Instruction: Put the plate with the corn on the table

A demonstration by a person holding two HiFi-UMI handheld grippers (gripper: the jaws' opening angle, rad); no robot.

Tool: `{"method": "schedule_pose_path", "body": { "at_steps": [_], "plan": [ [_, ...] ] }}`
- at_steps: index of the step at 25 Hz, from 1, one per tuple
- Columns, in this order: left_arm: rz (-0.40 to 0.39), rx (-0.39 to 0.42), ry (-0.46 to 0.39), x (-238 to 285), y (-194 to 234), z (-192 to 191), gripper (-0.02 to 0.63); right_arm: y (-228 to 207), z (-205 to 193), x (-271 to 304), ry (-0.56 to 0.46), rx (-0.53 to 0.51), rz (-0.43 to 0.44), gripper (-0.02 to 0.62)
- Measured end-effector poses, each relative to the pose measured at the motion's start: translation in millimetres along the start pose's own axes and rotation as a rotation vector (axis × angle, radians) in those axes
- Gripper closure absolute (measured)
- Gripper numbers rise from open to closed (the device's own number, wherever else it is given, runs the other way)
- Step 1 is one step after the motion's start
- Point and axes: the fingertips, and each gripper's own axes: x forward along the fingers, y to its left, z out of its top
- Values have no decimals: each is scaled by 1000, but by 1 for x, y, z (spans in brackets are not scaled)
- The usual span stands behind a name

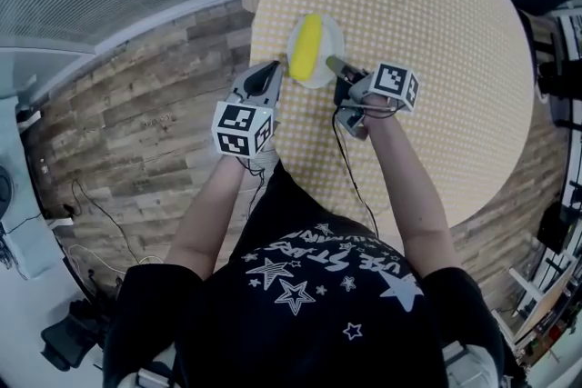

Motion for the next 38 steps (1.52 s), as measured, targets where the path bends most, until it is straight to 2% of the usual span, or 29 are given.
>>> {"method": "schedule_pose_path", "body": {
  "at_steps": [9,13,20,26,29,35,38],
  "plan": [
    [6,-14,17,12,10,-2,595,-15,-2,5,11,-64,-135,554],
    [1,-3,23,15,10,0,595,-14,-2,5,40,-173,-199,552],
    [2,-7,30,11,8,-5,595,-14,0,-1,11,-289,-313,537],
    [10,10,18,5,1,-1,595,-14,3,-13,-18,-315,-327,471],
    [16,22,14,-1,-3,1,595,-19,1,-22,-31,-297,-324,466],
    [29,40,-4,-17,-26,5,595,-24,-10,-50,-64,-263,-275,467],
    [45,54,-10,-26,-38,6,595,-17,-13,-66,-101,-259,-219,468]
  ]
}}
